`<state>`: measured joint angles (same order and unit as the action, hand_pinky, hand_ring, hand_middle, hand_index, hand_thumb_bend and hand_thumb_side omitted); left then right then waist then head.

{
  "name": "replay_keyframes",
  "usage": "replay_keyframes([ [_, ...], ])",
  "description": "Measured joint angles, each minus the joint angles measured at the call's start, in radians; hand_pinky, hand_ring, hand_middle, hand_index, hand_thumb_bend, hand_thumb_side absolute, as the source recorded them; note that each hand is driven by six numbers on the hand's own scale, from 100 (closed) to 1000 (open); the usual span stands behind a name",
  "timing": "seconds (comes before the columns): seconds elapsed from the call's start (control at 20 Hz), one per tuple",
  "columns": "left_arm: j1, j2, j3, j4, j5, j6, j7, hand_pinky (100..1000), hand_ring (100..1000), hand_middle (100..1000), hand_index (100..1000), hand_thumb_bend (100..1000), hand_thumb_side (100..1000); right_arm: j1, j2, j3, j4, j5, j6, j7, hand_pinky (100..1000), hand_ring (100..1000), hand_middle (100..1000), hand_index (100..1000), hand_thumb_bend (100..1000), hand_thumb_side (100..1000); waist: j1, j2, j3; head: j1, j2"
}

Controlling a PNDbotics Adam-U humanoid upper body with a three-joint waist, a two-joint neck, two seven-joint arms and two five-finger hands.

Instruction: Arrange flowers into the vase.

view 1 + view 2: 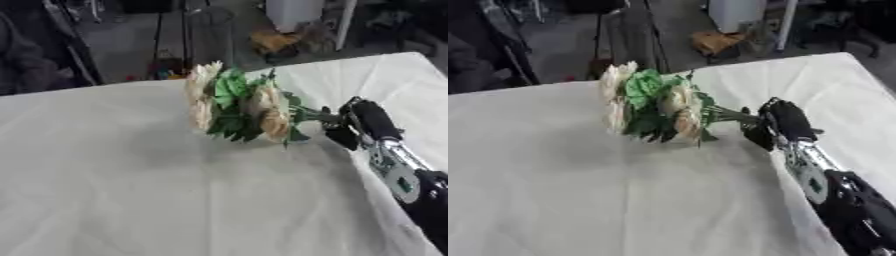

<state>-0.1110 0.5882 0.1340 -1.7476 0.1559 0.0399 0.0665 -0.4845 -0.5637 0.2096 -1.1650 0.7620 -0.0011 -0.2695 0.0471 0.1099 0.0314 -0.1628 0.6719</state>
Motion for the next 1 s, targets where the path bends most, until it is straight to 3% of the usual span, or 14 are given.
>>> replay_keyframes([
  [0.5,0.006,0.0,0.001,0.001,0.0,0.0,0.002,695,690,756,598,922,732,0.057,-0.087,0.011,-0.258,-0.162,-0.058,0.016,100,100,100,118,100,888,-0.008,-0.005,-0.007,0.003,0.0],
  [0.65,0.006,0.0,0.001,0.005,0.0,0.001,0.003,695,690,756,598,922,732,0.053,-0.107,0.002,-0.342,-0.214,-0.036,0.021,100,100,100,117,100,905,-0.011,-0.008,-0.008,0.003,0.0],
  [0.7,0.007,0.0,0.001,0.006,0.0,0.001,0.003,695,689,756,598,921,734,0.048,-0.113,-0.002,-0.37,-0.231,-0.024,0.025,100,100,100,117,100,1000,-0.012,-0.009,-0.008,0.003,0.0],
  [0.75,0.007,0.0,0.001,0.006,0.0,0.001,0.003,695,689,756,598,922,733,0.043,-0.118,-0.006,-0.396,-0.248,-0.01,0.028,100,100,100,118,100,922,-0.012,-0.011,-0.006,0.003,0.0],
  [1.0,0.006,0.0,-0.001,0.006,0.0,0.001,-0.001,695,689,755,597,922,734,-0.054,-0.134,-0.043,-0.49,-0.328,0.059,0.048,100,100,100,119,100,946,-0.029,-0.026,0.022,-0.007,0.001],
])
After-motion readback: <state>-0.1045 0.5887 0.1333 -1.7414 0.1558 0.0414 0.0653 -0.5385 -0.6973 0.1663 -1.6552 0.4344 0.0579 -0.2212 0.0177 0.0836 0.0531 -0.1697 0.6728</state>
